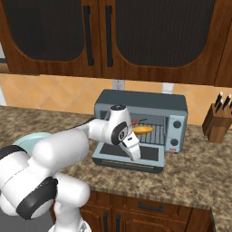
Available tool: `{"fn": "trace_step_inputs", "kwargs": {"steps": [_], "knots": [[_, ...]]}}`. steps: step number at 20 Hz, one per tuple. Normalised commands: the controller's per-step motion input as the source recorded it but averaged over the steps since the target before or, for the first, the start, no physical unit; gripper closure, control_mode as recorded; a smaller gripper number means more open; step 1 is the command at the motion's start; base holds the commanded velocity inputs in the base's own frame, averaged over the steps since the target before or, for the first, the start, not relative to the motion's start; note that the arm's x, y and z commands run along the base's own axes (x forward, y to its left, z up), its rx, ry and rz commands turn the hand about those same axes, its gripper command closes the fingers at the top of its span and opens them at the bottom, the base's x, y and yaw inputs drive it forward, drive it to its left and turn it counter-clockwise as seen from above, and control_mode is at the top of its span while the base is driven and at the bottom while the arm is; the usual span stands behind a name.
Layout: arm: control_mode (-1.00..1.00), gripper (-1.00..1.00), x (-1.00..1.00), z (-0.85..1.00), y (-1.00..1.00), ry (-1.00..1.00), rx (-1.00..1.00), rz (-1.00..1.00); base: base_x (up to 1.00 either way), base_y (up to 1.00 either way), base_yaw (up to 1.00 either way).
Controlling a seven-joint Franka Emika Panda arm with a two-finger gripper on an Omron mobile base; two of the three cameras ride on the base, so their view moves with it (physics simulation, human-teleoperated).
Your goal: Pick up the kebab skewer and baguette bread, and place them inside the toaster oven. Close the toaster oven door and start by setting the timer.
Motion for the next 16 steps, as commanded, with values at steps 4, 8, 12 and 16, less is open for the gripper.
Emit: {"fn": "trace_step_inputs", "kwargs": {"steps": [4,8,12,16], "knots": [[-1.00,-1.00,0.26,-0.14,0.00,0.00,0.01,0.00,0.00,0.00,0.00],[-1.00,-1.00,0.28,-0.17,0.03,-0.01,0.01,0.00,0.00,0.00,0.00],[-1.00,-1.00,0.37,-0.17,0.09,-0.02,0.02,-0.01,0.00,0.00,0.00],[-1.00,-1.00,0.32,-0.21,0.12,-0.01,0.01,-0.02,0.00,0.00,0.00]]}}
